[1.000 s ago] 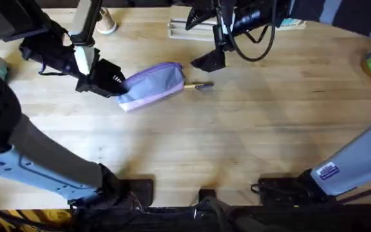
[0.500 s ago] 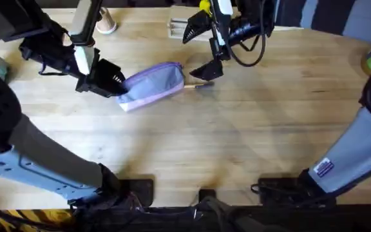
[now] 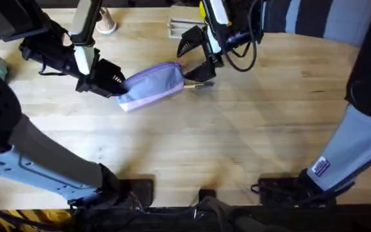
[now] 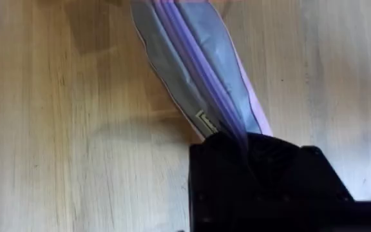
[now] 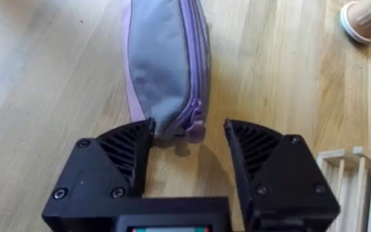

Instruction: Unzip the bag, pick up the pens from the table one at a time and place them inside, then zip the bag closed.

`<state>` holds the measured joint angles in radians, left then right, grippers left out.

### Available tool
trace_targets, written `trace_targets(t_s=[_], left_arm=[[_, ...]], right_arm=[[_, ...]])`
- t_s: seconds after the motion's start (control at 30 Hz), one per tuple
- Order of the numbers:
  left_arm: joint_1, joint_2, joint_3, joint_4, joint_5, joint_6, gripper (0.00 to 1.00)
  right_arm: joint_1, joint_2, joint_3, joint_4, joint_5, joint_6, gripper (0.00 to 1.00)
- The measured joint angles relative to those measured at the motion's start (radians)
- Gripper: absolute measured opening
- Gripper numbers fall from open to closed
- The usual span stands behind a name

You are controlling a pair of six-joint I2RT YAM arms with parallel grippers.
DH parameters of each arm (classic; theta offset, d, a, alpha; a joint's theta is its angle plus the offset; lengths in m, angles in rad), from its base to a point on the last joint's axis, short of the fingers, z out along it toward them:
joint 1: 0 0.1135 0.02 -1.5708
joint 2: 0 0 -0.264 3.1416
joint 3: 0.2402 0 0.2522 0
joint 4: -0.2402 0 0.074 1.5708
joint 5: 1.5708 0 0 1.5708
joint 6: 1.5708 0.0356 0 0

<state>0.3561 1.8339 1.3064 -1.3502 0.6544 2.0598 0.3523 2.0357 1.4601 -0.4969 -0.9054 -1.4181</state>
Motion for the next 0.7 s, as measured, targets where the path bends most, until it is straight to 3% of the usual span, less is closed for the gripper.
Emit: trace_targets(t_s=[0.07,0.27,0.53,0.7], left_arm=[[0.0,0.0,0.0,0.0,0.0,0.0,0.043],[0.0,0.0,0.0,0.0,0.0,0.0,0.043],[0.0,0.0,0.0,-0.002,0.0,0.0,0.043],[0.0,0.0,0.0,-0.003,0.0,0.0,0.043]], right_arm=[[0.007,0.0,0.0,0.0,-0.001,0.0,0.646],[0.018,0.0,0.0,0.0,0.007,-0.003,0.399],[0.018,0.0,0.0,-0.002,0.023,-0.004,0.306],[0.018,0.0,0.0,-0.002,0.035,-0.004,0.15]])
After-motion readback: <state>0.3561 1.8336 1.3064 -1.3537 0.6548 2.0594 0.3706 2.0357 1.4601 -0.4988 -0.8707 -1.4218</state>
